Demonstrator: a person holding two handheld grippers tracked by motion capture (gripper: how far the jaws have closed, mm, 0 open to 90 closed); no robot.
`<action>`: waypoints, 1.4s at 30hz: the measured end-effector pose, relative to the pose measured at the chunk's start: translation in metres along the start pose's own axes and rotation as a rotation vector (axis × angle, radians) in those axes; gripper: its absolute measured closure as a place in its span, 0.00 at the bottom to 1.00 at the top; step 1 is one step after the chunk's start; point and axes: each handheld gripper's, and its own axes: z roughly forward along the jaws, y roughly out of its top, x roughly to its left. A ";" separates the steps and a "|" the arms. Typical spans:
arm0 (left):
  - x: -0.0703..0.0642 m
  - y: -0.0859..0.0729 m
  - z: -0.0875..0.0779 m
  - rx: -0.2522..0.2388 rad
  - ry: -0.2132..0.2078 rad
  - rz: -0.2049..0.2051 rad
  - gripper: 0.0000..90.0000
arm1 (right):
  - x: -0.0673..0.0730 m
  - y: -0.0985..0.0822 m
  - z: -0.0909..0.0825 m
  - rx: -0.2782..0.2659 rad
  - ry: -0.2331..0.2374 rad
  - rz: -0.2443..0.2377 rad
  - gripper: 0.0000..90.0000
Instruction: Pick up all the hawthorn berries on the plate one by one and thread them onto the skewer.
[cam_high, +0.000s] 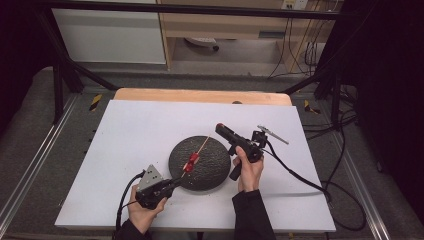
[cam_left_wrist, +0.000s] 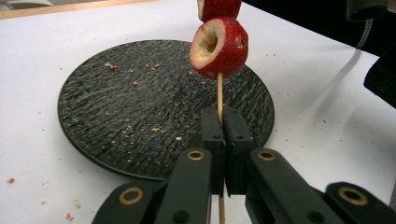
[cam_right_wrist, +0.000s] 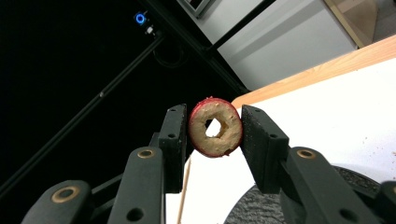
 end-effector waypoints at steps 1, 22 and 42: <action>-0.001 0.000 0.001 -0.007 -0.004 -0.005 0.98 | 0.000 0.000 0.001 -0.010 0.003 0.001 0.70; -0.014 0.007 0.029 -0.067 -0.018 -0.055 0.98 | 0.004 0.005 -0.003 -0.103 0.036 0.052 0.70; -0.018 0.007 0.030 -0.091 -0.012 -0.037 0.98 | 0.003 0.004 -0.002 -0.101 0.047 0.064 0.70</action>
